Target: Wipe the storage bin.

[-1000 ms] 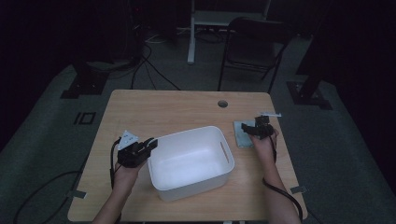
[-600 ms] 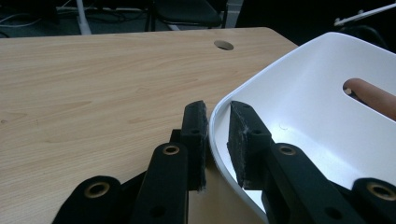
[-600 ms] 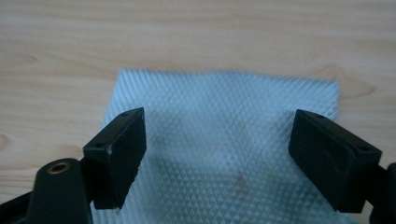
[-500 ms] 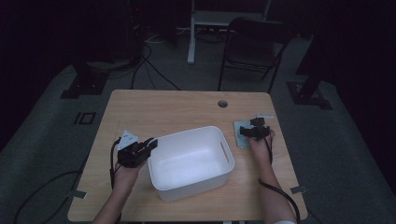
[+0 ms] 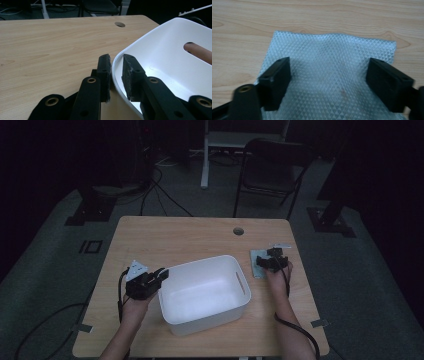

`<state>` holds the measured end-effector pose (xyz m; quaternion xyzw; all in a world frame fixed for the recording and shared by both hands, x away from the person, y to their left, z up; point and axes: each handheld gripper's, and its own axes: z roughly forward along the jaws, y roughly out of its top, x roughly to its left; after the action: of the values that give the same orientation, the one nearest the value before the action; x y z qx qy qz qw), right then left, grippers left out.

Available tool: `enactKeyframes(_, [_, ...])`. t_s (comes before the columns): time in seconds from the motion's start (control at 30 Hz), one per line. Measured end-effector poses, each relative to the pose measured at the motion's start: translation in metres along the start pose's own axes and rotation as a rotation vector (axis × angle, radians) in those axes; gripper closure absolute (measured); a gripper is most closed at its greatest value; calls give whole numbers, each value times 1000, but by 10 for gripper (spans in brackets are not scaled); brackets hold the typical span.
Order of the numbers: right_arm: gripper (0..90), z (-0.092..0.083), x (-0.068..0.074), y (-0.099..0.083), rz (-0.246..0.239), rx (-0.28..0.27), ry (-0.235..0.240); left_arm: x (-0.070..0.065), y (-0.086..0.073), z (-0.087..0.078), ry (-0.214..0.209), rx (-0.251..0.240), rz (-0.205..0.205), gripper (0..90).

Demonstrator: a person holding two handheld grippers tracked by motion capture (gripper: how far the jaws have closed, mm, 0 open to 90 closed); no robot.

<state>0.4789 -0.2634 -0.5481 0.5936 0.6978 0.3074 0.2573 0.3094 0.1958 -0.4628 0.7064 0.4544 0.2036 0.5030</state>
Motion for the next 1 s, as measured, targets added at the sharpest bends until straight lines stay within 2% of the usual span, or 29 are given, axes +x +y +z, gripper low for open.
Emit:
enactKeyframes(0.17, [603, -4, 5, 2, -45, 8, 60, 0, 0, 0, 2, 1, 1, 767])
enactKeyframes(0.2, [701, -4, 5, 3, -47, 8, 70, 0, 0, 0, 3, 0, 1, 766])
enactKeyframes(0.23, [757, -5, 5, 3, -43, 13, 86, 0, 0, 0, 3, 0, 1, 767])
enactKeyframes(0.3, [812, -5, 4, 5, -25, 22, 107, 0, 0, 0, 3, 0, 2, 767])
enactKeyframes(0.4, [835, -7, 0, 5, 7, 41, 135, 0, 0, 0, 4, -3, -1, 767])
enactKeyframes(0.57, [839, -18, 2, 1, -15, 42, 159, -1, 0, 0, 5, -3, 0, 767])
enactKeyframes(0.83, [841, -60, 12, -8, -64, -23, 239, -1, 0, 0, 10, -3, 0, 768])
enactKeyframes(1.0, [841, -88, 18, -23, -90, -44, 276, -1, 0, 0, 10, -4, 3, 769])
